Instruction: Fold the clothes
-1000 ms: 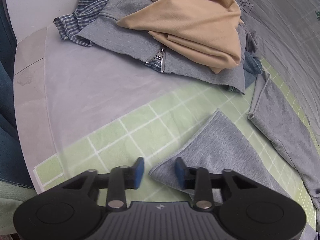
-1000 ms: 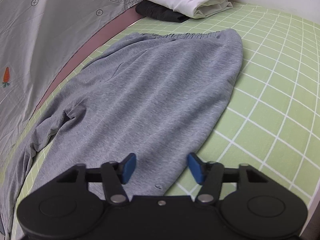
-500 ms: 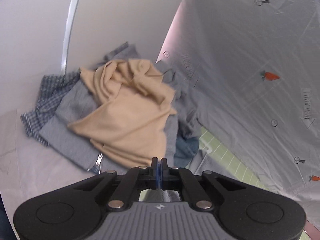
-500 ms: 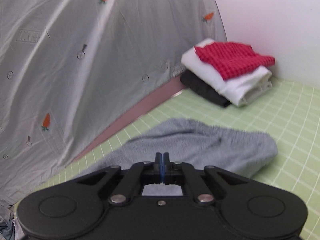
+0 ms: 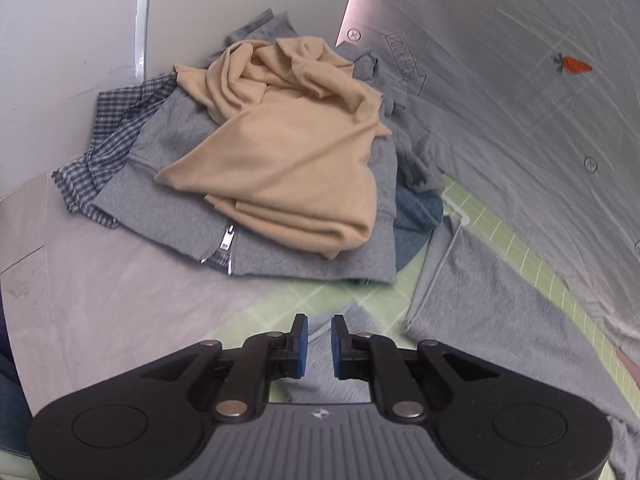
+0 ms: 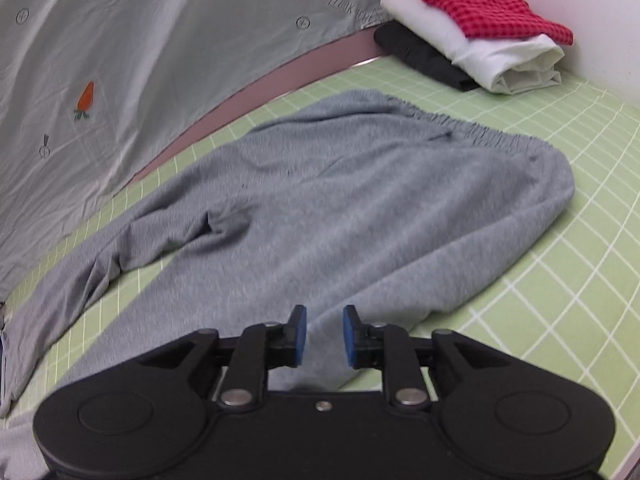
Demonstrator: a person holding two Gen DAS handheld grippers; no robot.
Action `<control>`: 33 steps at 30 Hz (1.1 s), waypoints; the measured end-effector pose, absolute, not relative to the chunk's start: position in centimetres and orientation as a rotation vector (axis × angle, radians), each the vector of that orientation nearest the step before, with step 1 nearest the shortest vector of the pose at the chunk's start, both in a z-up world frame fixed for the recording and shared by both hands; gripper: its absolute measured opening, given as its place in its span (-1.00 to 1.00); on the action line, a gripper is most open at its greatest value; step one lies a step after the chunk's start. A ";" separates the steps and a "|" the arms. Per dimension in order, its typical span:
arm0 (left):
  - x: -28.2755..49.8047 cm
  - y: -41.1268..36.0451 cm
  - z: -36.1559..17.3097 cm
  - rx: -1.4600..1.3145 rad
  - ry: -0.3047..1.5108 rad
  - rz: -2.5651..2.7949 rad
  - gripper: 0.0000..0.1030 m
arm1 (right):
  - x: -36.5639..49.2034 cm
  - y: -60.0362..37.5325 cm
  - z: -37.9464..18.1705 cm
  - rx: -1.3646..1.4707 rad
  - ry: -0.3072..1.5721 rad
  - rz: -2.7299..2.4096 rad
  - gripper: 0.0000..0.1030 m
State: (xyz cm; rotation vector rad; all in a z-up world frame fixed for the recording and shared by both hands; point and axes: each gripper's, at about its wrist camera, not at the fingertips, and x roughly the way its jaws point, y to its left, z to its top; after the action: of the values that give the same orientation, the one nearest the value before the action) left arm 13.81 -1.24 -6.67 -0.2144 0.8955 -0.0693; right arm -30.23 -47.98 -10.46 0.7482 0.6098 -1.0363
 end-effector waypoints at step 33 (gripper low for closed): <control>21.2 -6.3 -8.1 -0.270 1.022 -0.186 -0.96 | -26.2 -51.0 -9.3 0.940 0.508 -0.965 -0.98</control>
State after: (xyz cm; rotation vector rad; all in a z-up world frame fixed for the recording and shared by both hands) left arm 21.18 -6.32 -8.09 -0.2705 1.0216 -0.1863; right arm -26.19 -51.00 -9.30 0.9400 0.5085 -0.9653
